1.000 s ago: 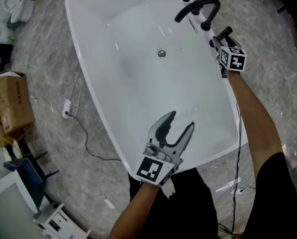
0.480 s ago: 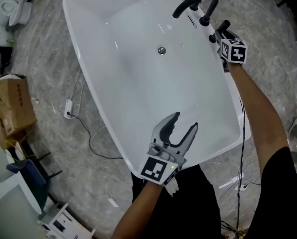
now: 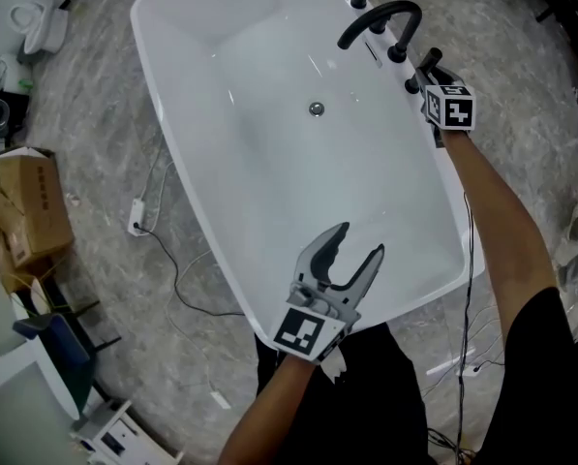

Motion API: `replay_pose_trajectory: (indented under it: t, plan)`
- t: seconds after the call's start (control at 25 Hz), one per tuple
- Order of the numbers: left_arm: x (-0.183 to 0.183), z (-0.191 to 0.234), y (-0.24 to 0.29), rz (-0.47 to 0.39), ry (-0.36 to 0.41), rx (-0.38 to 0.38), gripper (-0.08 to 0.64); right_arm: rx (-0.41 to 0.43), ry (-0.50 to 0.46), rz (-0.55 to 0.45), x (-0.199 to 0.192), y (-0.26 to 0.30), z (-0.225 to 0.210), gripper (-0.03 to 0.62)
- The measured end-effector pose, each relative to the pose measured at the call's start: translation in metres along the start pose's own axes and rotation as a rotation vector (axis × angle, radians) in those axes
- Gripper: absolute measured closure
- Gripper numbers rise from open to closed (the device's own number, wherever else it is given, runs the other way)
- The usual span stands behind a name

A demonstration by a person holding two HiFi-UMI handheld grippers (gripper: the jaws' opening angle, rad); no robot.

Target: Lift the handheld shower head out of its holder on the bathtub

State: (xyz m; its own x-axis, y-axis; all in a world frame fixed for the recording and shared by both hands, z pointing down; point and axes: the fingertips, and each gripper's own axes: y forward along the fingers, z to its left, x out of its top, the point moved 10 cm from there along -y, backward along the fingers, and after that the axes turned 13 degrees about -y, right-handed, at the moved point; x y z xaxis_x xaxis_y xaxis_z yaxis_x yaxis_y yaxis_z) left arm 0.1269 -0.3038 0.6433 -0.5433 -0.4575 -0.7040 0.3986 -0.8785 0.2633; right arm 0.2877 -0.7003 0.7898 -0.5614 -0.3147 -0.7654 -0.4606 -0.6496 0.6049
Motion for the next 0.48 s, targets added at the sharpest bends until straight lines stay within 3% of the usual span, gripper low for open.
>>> replay_pose_trajectory:
  t: [0.48]
  plan:
    - [0.033, -0.021, -0.021, -0.040, 0.041, 0.023, 0.337, -0.026, 0.047, -0.022, 0.037, -0.049, -0.004, 0.482]
